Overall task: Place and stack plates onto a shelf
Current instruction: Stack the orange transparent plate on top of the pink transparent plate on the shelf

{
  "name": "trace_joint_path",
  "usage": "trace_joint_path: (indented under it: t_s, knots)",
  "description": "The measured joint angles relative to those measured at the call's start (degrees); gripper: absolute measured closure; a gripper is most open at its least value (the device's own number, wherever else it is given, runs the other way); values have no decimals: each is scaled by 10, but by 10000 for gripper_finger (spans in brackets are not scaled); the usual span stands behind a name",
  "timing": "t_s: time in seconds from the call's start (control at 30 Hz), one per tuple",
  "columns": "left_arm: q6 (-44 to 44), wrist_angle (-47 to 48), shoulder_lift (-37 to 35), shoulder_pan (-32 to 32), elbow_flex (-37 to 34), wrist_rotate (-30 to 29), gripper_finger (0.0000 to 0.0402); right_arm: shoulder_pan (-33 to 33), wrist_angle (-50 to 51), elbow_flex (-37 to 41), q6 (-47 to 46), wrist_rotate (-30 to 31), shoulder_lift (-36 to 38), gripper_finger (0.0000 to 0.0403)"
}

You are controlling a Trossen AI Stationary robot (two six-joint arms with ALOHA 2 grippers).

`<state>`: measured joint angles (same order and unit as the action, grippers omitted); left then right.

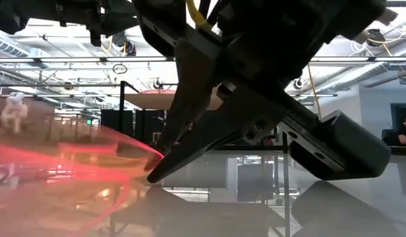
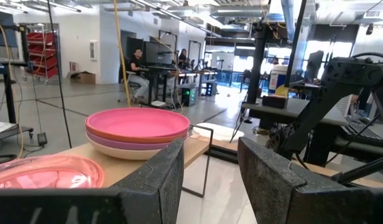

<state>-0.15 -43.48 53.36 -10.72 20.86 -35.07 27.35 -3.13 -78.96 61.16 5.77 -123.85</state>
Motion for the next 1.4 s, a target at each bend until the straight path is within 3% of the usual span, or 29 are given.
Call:
trace_joint_path:
  t_s: [0.2,0.5,0.73,0.97,1.2,1.4]
  knots:
    - [-2,0,0,0,0,0,245,-1,4,2,-39,26,12,402]
    - [-2,0,0,0,0,0,245,-26,34,4,-60,146,83,403]
    - [-17,-17,0,0,0,0,245,-90,72,3,-65,230,146,403]
    - [-17,-39,0,0,0,0,245,-201,75,3,-54,229,195,403]
    - [-17,-95,0,0,0,0,245,-315,-5,3,39,224,202,403]
    - [-16,-111,0,1,0,-1,245,-394,-45,-25,49,152,186,403]
